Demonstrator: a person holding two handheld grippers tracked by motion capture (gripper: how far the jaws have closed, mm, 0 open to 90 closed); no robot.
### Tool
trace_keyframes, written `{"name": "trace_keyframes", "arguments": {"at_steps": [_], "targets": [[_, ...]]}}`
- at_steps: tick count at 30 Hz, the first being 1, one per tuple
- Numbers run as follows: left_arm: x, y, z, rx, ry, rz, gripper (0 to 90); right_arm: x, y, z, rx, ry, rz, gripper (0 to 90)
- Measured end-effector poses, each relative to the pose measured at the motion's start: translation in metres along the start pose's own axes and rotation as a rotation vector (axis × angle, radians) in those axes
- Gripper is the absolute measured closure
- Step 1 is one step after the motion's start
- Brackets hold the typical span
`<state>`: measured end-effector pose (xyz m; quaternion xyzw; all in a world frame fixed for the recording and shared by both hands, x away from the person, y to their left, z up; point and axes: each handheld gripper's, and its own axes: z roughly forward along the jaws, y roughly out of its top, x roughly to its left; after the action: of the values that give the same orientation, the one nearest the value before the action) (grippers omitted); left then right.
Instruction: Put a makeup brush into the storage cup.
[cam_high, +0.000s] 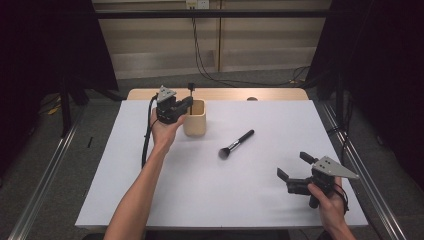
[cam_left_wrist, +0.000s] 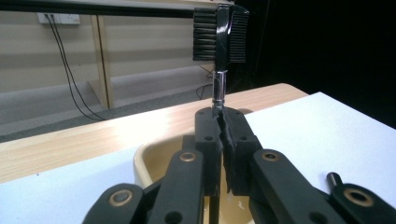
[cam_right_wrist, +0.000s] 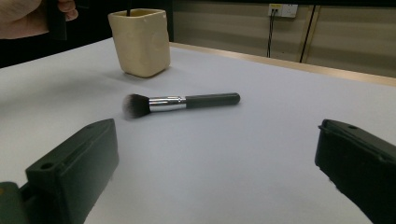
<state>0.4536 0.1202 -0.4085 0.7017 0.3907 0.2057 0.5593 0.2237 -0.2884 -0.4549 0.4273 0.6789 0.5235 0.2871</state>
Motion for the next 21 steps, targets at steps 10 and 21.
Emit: {"name": "trace_keyframes", "arguments": {"at_steps": [10, 21], "targets": [[0.0034, -0.0013, -0.0004, 0.019, 0.001, -0.013, 82.4, -0.0002, 0.0001, 0.0, 0.0, 0.001, 0.001, 0.0], [0.0017, -0.0007, -0.0039, 0.025, -0.007, -0.008, 60.0, -0.0006, 0.0001, -0.0003, -0.001, 0.002, -0.001, 0.0]]}}
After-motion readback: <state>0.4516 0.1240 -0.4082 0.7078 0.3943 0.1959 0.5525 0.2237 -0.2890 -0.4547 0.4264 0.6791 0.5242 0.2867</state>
